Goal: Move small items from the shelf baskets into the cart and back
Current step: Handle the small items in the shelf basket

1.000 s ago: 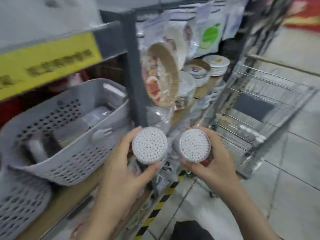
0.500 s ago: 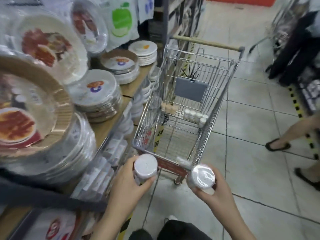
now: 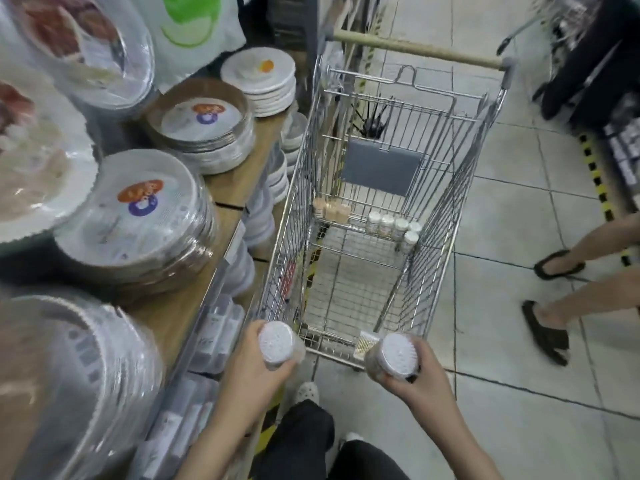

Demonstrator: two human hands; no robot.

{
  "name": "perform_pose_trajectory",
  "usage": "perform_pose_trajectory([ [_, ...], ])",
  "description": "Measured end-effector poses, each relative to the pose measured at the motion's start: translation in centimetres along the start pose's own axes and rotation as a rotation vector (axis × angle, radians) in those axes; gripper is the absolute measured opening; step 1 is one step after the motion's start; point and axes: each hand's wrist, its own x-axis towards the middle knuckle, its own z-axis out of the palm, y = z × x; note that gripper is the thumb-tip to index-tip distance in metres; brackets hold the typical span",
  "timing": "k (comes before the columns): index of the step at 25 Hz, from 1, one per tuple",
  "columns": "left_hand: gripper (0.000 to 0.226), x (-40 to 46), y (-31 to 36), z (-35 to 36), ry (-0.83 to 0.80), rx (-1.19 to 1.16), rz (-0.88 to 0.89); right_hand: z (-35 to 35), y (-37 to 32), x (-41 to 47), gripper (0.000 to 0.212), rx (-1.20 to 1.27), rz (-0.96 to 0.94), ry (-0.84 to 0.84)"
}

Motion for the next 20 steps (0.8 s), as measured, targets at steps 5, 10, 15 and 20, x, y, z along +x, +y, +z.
perform_pose_trajectory([
  [5, 0.067, 9.8, 0.3, 2.9, -0.154, 0.104, 0.057, 5.5, 1.5, 8.6, 0.054, -0.086, 0.066, -0.024],
  [10, 0.080, 16.4, -3.0, 8.5, -0.354, 0.280, 0.033, 9.5, 6.5, 14.7, 0.060, -0.150, 0.233, -0.158],
  [15, 0.074, 21.4, -6.8, 12.3, -0.506, 0.367, -0.029, 12.6, 12.1, 19.2, 0.073, -0.203, 0.323, -0.236],
  [20, 0.086, 24.6, -11.2, 15.7, -0.535, 0.511, -0.033, 15.6, 16.5, 22.4, 0.081, -0.356, 0.328, -0.348],
])
